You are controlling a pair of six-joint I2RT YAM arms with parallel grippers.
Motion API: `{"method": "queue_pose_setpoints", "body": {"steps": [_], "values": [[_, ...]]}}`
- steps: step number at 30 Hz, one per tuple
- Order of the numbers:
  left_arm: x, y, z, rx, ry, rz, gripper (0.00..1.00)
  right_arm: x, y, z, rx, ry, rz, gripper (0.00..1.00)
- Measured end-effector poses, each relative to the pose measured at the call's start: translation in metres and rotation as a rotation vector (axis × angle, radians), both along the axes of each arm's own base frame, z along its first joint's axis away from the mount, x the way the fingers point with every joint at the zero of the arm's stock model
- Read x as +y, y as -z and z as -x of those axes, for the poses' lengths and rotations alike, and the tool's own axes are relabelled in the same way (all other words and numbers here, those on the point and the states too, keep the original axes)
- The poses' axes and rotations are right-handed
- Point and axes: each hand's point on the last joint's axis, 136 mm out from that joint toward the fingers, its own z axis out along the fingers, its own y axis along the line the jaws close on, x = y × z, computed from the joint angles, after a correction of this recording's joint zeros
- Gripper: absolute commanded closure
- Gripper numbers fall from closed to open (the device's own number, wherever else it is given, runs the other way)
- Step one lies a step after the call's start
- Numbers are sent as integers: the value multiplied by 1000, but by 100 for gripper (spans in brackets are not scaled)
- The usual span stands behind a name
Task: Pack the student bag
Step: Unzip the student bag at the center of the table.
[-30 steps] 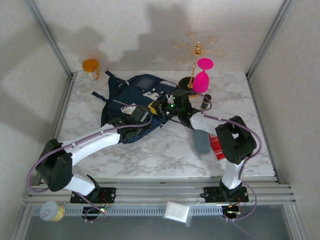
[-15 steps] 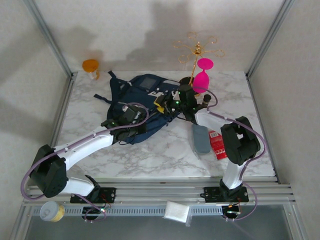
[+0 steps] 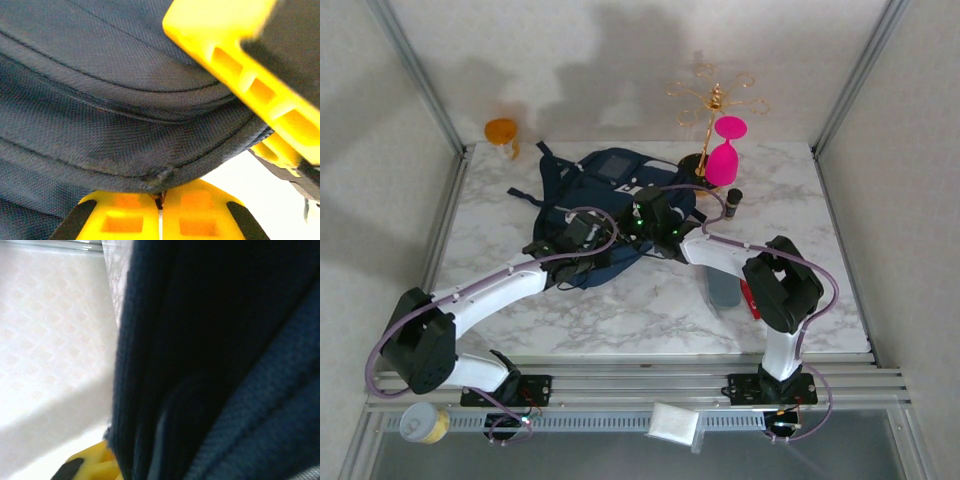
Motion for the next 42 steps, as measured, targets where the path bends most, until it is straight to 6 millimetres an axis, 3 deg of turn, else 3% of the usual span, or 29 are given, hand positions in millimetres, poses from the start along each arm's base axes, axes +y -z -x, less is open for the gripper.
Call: {"method": "queue_pose_setpoints", "body": {"steps": [6, 9, 14, 16, 19, 21, 24, 27, 31, 37, 40, 42], "values": [[15, -17, 9, -42, -55, 29, 100, -12, -8, 1, -35, -59, 14, 100], [23, -21, 18, -55, -61, 60, 100, -38, -12, 2, -22, -113, 13, 100], [24, -5, 17, -20, -43, 48, 100, -90, -25, -4, -2, -146, 13, 98], [24, 3, 14, -8, -37, 36, 100, -104, -26, -5, -3, -131, 38, 69], [22, 9, 11, 0, -25, 25, 100, -109, -29, -8, -41, -90, 79, 49], [21, 11, 10, 5, -22, 25, 100, -103, -28, -8, -61, -62, 106, 39], [20, 11, 9, 3, -21, 29, 100, -85, -20, 3, -74, -31, 141, 36], [20, 9, 8, -6, -23, 34, 100, -62, -11, 19, -74, -3, 160, 50], [28, 10, 4, -14, -55, 12, 100, -39, -3, 18, -88, 27, 163, 98], [61, 6, -6, -44, -186, -24, 100, -1, -19, 0, -153, -42, 136, 100], [79, 1, -4, -58, -253, -6, 100, 16, -27, 3, -198, -119, 142, 100], [87, -3, 2, -62, -283, 5, 100, 17, -26, 10, -213, -177, 152, 100]]}}
